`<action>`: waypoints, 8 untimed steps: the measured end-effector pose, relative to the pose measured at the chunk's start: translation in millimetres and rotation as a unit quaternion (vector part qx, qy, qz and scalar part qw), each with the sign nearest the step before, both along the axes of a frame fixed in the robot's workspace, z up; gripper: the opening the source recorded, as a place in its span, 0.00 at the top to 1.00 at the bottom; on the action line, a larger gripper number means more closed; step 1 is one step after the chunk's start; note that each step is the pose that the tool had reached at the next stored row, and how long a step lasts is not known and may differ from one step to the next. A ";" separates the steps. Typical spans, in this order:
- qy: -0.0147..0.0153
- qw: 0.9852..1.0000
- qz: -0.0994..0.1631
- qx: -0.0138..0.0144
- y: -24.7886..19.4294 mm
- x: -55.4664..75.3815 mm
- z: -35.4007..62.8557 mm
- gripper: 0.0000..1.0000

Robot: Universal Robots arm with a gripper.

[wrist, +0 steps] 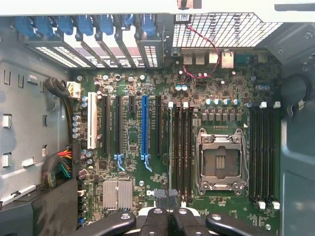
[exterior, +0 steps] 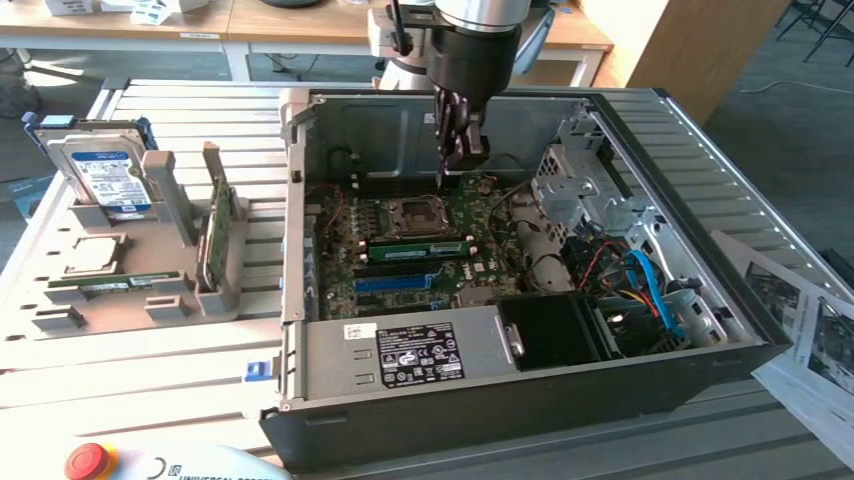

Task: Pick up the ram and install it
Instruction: 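Press down the ram until it locks into place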

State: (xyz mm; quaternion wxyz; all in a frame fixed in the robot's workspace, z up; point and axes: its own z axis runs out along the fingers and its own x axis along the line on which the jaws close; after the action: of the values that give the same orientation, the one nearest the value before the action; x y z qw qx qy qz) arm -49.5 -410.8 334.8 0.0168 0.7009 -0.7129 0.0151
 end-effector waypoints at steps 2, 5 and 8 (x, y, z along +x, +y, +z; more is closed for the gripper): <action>0.000 1.000 0.000 0.000 0.0 1.5 0.0 0.89; 0.000 1.000 0.000 0.000 -0.1 5.6 0.0 0.89; 0.000 1.000 0.000 0.000 -0.1 10.6 0.0 0.89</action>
State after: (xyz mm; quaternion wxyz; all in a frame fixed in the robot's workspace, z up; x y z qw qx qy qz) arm -38.9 -410.9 334.8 0.0168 0.7009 -0.7129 0.0151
